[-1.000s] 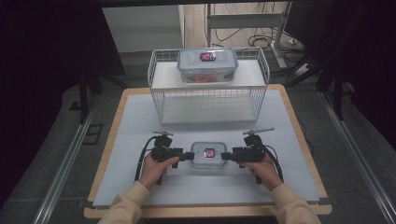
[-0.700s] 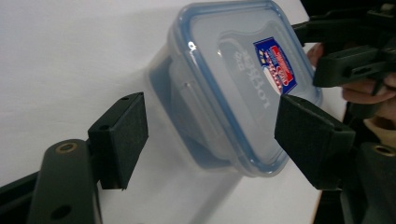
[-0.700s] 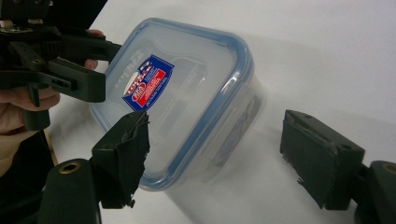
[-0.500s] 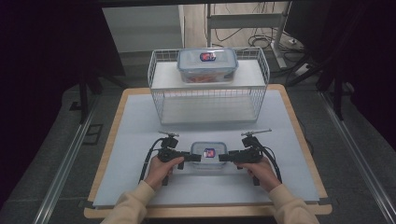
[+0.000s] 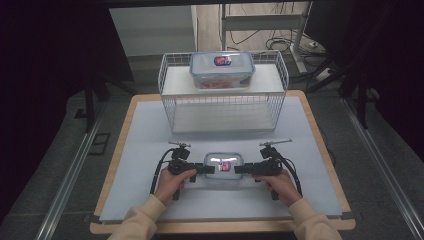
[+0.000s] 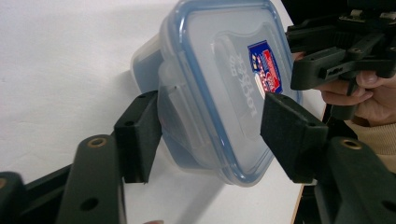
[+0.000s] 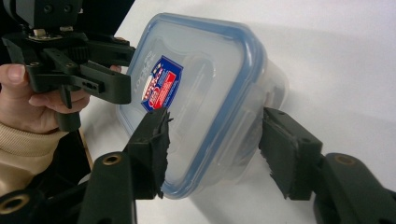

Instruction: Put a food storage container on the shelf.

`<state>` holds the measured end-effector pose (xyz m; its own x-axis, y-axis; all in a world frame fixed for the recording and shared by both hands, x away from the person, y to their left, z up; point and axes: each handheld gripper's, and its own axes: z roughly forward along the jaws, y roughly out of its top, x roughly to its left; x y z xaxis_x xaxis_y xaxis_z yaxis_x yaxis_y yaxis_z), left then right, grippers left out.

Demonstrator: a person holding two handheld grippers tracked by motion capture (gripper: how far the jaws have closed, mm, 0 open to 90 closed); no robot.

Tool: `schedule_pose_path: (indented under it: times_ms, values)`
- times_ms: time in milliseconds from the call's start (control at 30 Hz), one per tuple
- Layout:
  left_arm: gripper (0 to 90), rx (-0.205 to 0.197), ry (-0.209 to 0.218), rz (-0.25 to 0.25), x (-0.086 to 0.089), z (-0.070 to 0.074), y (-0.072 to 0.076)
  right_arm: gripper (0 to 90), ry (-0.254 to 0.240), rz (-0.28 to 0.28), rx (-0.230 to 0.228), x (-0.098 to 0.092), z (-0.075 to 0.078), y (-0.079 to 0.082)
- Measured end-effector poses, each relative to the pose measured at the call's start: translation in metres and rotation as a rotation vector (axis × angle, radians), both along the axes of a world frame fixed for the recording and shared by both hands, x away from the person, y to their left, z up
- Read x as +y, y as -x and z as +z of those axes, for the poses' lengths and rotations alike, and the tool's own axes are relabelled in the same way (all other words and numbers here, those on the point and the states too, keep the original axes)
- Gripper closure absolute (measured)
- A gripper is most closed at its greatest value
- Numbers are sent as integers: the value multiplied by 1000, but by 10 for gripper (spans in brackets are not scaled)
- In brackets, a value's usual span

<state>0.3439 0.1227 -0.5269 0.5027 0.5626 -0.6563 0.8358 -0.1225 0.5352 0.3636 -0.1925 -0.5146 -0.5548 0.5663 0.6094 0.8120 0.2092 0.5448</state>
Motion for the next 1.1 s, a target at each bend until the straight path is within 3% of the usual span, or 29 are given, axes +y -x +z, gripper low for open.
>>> schedule_pose_path:
  times_ms: [700,1100]
  values:
    - [515,-88,1,-23,6,5,17,535,-35,-2,-36,-6,4,15]
    - [527,-107,-4,-18,6,7,22,534,-49,-9,-47,-7,3,18]
